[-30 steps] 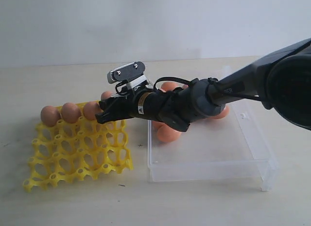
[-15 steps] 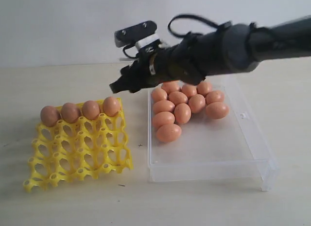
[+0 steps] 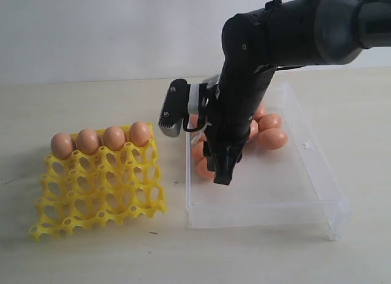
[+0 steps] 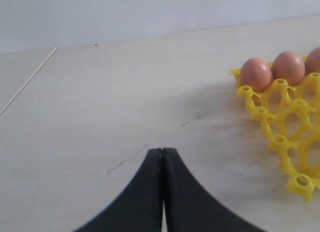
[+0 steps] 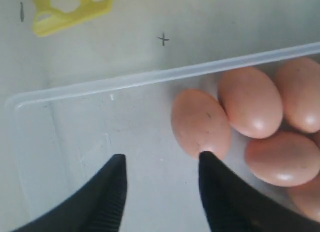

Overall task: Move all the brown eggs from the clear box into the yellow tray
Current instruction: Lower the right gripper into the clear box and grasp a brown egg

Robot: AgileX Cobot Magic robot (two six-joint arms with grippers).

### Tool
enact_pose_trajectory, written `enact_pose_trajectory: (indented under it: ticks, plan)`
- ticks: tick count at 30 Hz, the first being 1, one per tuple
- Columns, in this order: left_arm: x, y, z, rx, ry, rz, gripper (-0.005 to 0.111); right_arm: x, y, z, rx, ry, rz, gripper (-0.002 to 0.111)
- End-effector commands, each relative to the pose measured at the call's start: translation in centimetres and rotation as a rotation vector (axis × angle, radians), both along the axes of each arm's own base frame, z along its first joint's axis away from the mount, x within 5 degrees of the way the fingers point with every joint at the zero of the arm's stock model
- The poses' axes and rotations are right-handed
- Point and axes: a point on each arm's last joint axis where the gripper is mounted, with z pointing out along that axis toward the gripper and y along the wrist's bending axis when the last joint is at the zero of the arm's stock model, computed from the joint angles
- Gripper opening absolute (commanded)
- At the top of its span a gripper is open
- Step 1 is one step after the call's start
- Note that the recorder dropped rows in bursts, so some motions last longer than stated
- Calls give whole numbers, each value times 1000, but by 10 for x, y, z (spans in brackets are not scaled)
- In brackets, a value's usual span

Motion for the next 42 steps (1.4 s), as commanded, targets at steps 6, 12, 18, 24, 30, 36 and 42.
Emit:
enact_pose_trajectory:
  ticks: [6,12,18,24,30,36,42]
  plan:
    - [0,0,2,-2,-18,-6,0,11,6,-32,-41,-25,188,63]
    - [0,0,2,-2,-18,-6,0,17,9,-43,-34,-63,193,63]
    - [0,0,2,-2,-18,-6,0,26,11,-58,-51,-122,212,63]
    - [0,0,2,-2,-18,-6,0,28,11,-76,-68,-109,201,60]
    - [0,0,2,-2,-18,-6,0,27,10,-82,-72,-73,139,6]
    - [0,0,2,-2,-18,-6,0,27,10,-60,-24,-103,48,0]
    - [0,0,2,-2,-18,-6,0,31,14,7,246,-265,-235,0]
